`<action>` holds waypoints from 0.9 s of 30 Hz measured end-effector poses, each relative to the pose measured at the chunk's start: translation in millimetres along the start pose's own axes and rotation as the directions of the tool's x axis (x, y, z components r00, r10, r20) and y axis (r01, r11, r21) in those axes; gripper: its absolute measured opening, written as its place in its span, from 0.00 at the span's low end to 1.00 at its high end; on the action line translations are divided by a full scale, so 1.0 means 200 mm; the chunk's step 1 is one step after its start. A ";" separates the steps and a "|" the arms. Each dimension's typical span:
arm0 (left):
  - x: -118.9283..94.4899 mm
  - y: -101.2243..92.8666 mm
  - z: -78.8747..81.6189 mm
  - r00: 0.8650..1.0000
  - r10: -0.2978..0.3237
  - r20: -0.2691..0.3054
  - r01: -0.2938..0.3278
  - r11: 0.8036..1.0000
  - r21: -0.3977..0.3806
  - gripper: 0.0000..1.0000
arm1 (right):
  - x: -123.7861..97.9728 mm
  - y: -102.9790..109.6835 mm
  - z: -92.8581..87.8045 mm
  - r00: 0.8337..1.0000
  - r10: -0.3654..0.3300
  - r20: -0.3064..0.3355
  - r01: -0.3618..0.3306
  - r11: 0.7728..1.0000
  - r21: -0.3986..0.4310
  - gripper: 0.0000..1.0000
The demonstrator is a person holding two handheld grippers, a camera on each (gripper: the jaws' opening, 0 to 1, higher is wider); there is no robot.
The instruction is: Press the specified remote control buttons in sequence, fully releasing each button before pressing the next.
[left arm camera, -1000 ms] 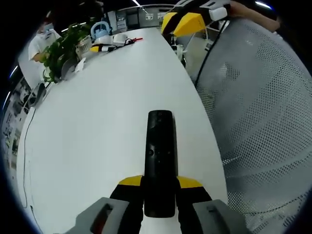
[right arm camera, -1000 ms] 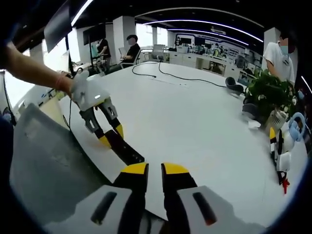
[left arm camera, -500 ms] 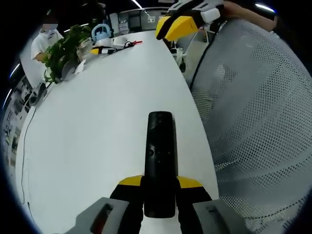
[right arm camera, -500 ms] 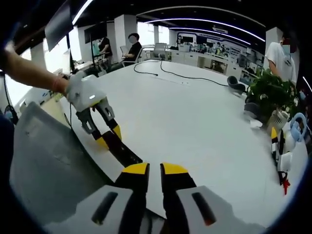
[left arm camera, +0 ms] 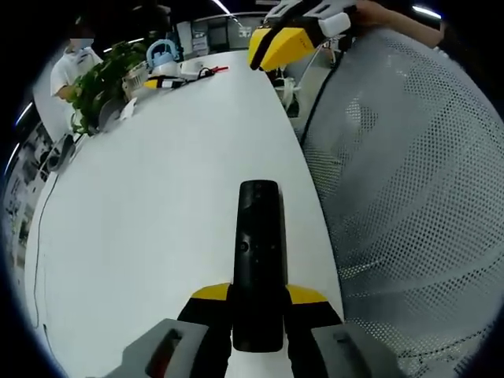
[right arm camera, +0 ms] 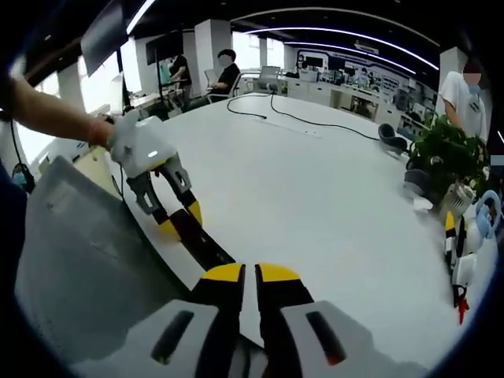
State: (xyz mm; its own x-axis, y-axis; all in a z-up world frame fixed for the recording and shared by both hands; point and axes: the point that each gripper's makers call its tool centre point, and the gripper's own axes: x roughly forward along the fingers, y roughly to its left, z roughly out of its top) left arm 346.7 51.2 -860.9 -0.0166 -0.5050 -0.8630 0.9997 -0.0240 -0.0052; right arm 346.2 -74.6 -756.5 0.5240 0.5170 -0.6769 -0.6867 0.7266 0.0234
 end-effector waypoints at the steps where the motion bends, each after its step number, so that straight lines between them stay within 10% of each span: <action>1: 0.00 0.00 0.00 1.000 0.001 0.002 -0.001 1.000 -0.001 0.25 | 0.00 0.00 0.00 1.000 0.001 -0.001 -0.001 1.000 -0.003 0.04; 27: 0.00 -0.06 0.01 0.991 0.062 0.119 -0.051 0.995 -0.090 0.25 | 0.09 0.09 -0.06 0.968 0.152 -0.198 -0.181 0.973 -0.140 0.00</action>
State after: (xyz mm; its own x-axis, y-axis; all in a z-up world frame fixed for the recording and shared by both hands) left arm 335.6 49.6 -859.6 0.0430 -0.6045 -0.7955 0.9968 0.0799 -0.0068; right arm 338.2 -57.3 -777.3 0.3036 0.5217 -0.7973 -0.8339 0.5503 0.0426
